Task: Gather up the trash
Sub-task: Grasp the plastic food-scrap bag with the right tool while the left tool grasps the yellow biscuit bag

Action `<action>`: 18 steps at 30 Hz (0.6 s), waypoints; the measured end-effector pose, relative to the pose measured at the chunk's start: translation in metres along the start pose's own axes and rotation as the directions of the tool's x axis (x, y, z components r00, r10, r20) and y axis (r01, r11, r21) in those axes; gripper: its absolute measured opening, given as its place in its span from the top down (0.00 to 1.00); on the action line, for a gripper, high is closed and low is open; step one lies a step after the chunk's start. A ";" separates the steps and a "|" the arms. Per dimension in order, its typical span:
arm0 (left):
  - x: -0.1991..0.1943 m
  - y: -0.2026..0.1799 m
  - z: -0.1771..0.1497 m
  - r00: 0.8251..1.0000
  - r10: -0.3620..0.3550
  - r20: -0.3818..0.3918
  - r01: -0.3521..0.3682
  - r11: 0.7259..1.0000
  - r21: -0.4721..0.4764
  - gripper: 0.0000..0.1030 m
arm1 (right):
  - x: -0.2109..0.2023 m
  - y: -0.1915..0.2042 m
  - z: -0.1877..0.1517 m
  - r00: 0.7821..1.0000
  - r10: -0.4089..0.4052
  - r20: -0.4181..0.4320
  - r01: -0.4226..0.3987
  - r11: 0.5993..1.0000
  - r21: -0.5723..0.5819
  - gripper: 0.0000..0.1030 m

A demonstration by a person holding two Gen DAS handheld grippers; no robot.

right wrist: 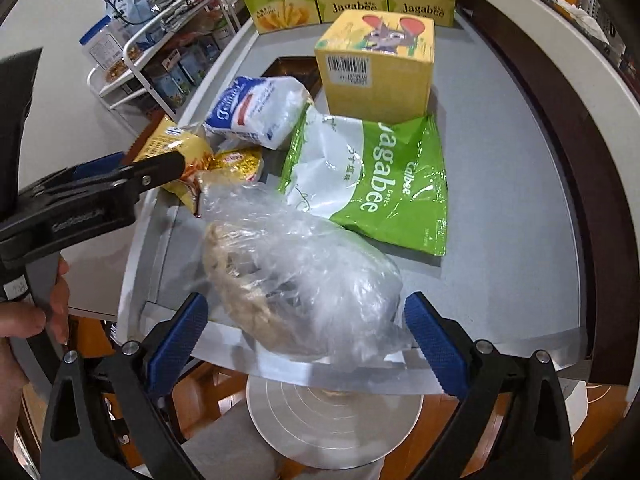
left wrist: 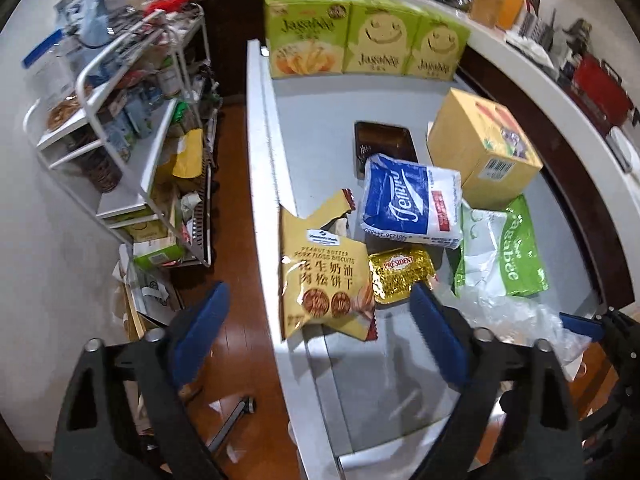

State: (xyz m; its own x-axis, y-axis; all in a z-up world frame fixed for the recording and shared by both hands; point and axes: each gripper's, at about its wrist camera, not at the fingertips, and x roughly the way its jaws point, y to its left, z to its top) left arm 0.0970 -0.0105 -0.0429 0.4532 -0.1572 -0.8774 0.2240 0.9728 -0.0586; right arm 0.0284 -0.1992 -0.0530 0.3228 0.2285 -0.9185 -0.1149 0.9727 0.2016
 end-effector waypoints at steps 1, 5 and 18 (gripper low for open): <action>0.003 0.001 0.002 1.000 -0.004 -0.008 0.004 1.000 0.001 0.15 | 0.002 -0.001 0.001 1.000 0.002 -0.005 -0.002 1.000 0.006 0.06; 0.012 0.003 0.005 0.999 -0.024 -0.021 0.024 1.000 0.005 0.24 | 0.005 -0.004 0.005 1.000 0.011 -0.006 -0.011 1.000 0.024 0.06; 0.011 0.002 0.001 0.997 -0.067 -0.022 0.068 0.996 0.051 0.53 | 0.007 -0.006 0.012 0.998 0.062 -0.005 -0.062 0.998 -0.008 0.32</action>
State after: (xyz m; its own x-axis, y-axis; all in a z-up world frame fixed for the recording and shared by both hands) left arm 0.1032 -0.0107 -0.0520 0.4179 -0.2184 -0.8818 0.2978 0.9500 -0.0942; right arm 0.0426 -0.2031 -0.0567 0.3106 0.2883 -0.9058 -0.1420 0.9563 0.2557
